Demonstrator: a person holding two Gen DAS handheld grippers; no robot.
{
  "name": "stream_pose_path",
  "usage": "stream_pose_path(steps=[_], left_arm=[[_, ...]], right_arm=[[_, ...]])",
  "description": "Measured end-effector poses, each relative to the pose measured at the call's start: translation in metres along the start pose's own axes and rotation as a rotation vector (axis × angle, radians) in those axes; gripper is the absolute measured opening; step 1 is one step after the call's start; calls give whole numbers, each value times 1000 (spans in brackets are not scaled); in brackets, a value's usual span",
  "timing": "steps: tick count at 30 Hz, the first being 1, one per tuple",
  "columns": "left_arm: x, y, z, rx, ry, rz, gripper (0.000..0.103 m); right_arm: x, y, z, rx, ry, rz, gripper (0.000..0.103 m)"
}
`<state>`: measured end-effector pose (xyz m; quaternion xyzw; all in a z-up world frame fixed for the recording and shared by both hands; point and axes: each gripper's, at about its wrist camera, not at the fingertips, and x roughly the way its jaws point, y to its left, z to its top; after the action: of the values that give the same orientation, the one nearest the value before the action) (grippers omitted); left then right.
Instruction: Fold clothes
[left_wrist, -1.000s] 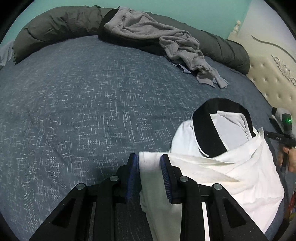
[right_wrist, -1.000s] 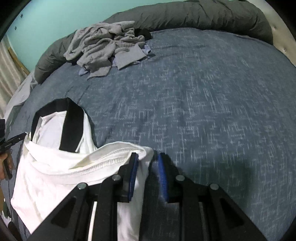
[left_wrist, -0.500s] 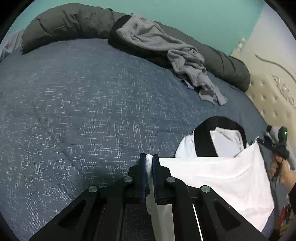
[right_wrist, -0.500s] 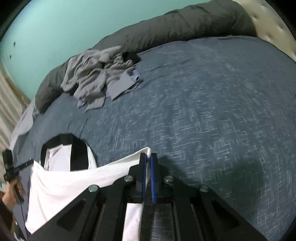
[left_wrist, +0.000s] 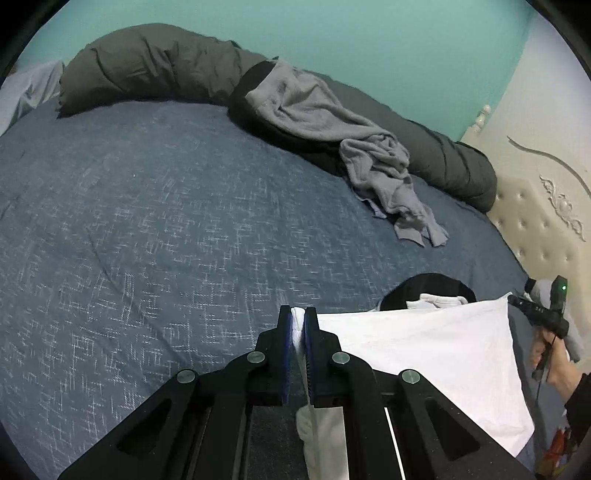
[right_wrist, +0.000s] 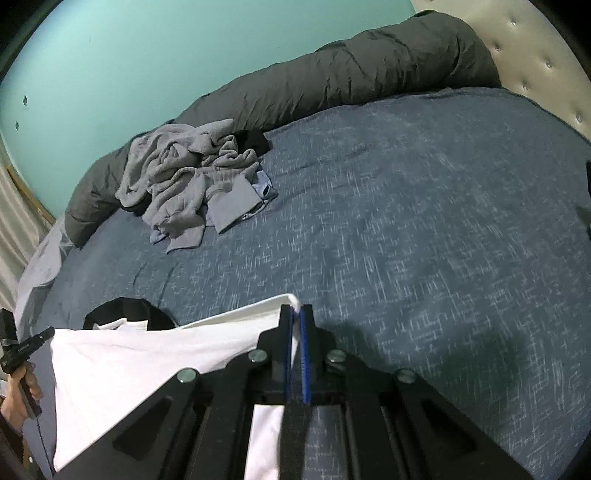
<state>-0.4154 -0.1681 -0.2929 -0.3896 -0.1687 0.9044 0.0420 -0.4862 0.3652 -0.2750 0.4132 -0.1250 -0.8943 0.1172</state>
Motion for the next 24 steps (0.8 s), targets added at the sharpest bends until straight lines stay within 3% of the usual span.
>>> stream_pose_path(steps=[6, 10, 16, 18, 20, 24], left_arm=[[20, -1, 11, -16, 20, 22, 6], [45, 1, 10, -30, 79, 46, 7], [63, 3, 3, -55, 132, 75, 11], [54, 3, 3, -65, 123, 77, 18], [40, 7, 2, -76, 110, 87, 39], [2, 14, -3, -112, 90, 60, 42]], right_arm=[[23, 9, 14, -16, 24, -54, 3], [47, 9, 9, -20, 93, -115, 3], [62, 3, -2, 24, 159, -103, 5], [52, 0, 1, 39, 146, -110, 19], [37, -5, 5, 61, 137, -107, 32], [2, -9, 8, 58, 119, -96, 32]])
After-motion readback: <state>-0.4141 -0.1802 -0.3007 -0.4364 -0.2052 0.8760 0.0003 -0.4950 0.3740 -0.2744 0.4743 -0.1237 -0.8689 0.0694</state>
